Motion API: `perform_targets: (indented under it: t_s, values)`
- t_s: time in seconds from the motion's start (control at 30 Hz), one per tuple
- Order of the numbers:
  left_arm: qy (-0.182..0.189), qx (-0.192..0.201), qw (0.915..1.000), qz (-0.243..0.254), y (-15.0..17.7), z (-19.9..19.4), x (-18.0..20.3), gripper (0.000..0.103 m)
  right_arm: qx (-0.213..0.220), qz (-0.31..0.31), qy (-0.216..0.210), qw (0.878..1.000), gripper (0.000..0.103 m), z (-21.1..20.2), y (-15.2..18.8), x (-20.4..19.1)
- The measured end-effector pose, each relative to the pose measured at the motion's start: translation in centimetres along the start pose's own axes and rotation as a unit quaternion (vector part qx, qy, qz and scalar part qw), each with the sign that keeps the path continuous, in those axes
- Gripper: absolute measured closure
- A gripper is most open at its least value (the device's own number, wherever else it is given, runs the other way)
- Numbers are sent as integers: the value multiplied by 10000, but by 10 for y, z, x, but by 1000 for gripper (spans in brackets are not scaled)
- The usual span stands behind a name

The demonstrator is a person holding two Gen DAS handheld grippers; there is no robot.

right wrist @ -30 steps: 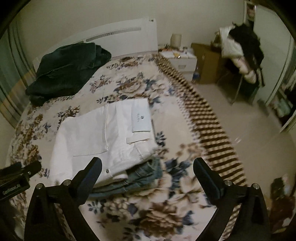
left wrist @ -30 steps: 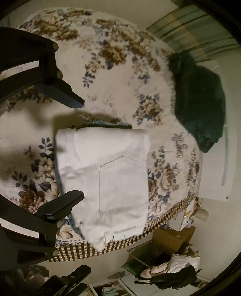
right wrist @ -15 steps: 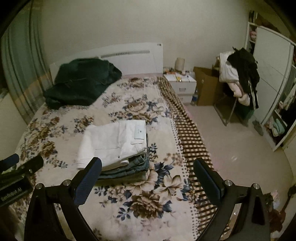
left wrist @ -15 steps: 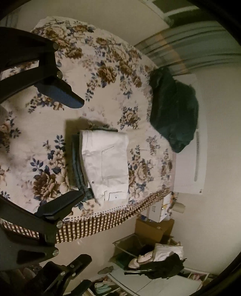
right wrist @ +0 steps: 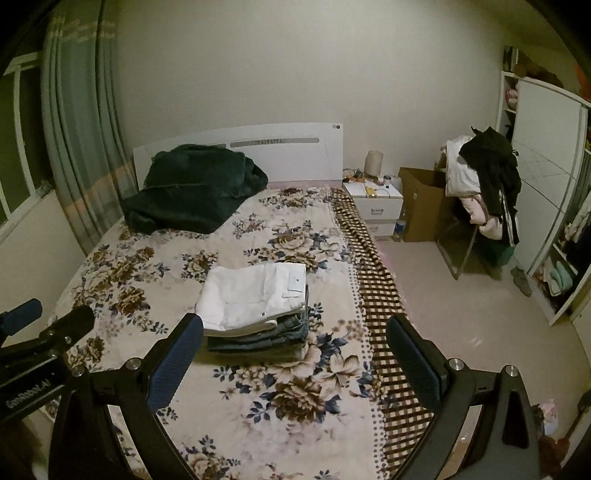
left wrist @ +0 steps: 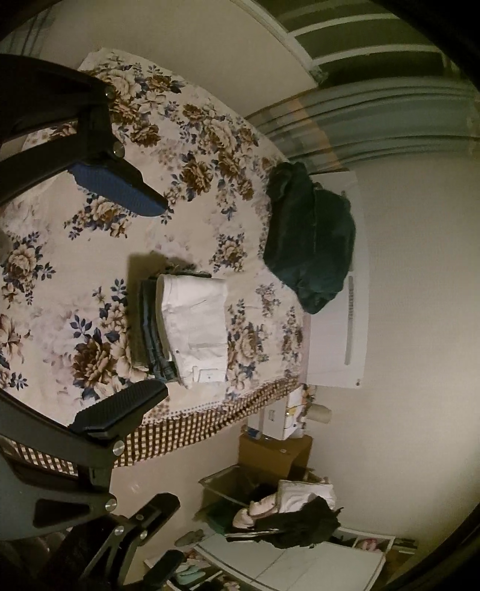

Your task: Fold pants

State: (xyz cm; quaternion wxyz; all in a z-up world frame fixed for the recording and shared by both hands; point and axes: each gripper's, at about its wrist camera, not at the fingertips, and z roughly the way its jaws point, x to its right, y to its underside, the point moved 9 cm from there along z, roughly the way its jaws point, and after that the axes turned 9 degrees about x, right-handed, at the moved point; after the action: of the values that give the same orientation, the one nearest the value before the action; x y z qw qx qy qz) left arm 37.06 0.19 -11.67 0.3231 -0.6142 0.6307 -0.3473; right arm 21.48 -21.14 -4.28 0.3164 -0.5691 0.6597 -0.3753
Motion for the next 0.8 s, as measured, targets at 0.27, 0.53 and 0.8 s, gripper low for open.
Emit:
perform_targets:
  t_s: [0.27, 0.53, 0.8]
  values:
    - [-55, 45, 10000, -46, 3, -23, -5, 0, 28, 10, -116, 9999, 0, -37, -3, 0]
    - [-212, -284, 9993, -102, 16, -24, -10, 0, -172, -67, -174, 9997, 0, -33, -7, -1]
    - [-331, -247, 9991, 30, 18, -33, -9, 0, -338, -120, -202, 9992, 0, -28, -2, -3]
